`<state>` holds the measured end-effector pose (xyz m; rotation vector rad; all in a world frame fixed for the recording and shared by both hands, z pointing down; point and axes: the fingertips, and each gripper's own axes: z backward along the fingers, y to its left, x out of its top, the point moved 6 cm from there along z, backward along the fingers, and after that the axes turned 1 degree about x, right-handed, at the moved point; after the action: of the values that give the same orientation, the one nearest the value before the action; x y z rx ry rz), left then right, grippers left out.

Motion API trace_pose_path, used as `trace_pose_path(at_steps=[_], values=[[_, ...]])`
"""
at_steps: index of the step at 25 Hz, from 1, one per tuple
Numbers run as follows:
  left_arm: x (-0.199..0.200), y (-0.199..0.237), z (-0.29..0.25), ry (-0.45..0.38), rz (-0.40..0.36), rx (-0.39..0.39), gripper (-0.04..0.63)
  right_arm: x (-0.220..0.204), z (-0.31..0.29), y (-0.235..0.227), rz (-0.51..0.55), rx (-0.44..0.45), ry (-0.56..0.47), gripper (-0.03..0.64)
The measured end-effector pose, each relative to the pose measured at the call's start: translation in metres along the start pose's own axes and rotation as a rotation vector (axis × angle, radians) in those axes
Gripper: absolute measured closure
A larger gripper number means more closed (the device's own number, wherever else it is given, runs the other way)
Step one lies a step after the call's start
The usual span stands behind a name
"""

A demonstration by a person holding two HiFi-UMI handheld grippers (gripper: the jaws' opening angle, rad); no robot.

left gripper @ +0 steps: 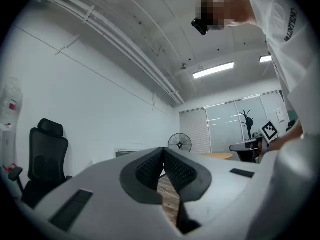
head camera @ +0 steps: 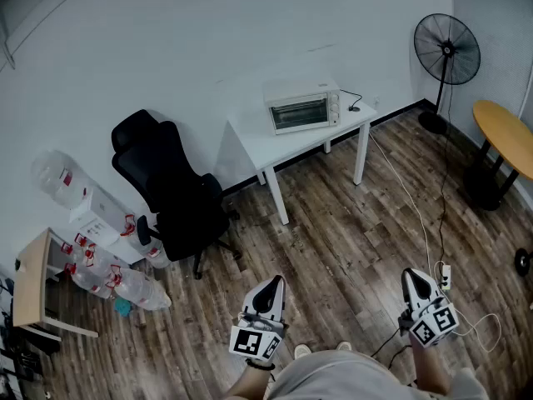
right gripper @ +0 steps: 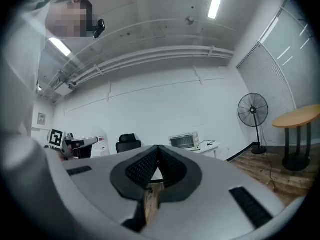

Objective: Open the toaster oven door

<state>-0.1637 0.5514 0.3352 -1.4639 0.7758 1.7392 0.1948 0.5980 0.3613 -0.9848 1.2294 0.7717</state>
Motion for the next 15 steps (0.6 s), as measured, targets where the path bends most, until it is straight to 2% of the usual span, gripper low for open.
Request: trace_pose_path(at_steps=[9, 15], values=[[0.0, -0.013, -0.005, 0.009, 0.0, -0.013, 0.586, 0.0, 0.007, -0.007, -0.008, 0.005, 0.004, 0.6], [0.0, -0.033, -0.013, 0.014, -0.011, -0.021, 0.586, 0.003, 0.014, -0.015, 0.004, 0.063, -0.019, 0.598]])
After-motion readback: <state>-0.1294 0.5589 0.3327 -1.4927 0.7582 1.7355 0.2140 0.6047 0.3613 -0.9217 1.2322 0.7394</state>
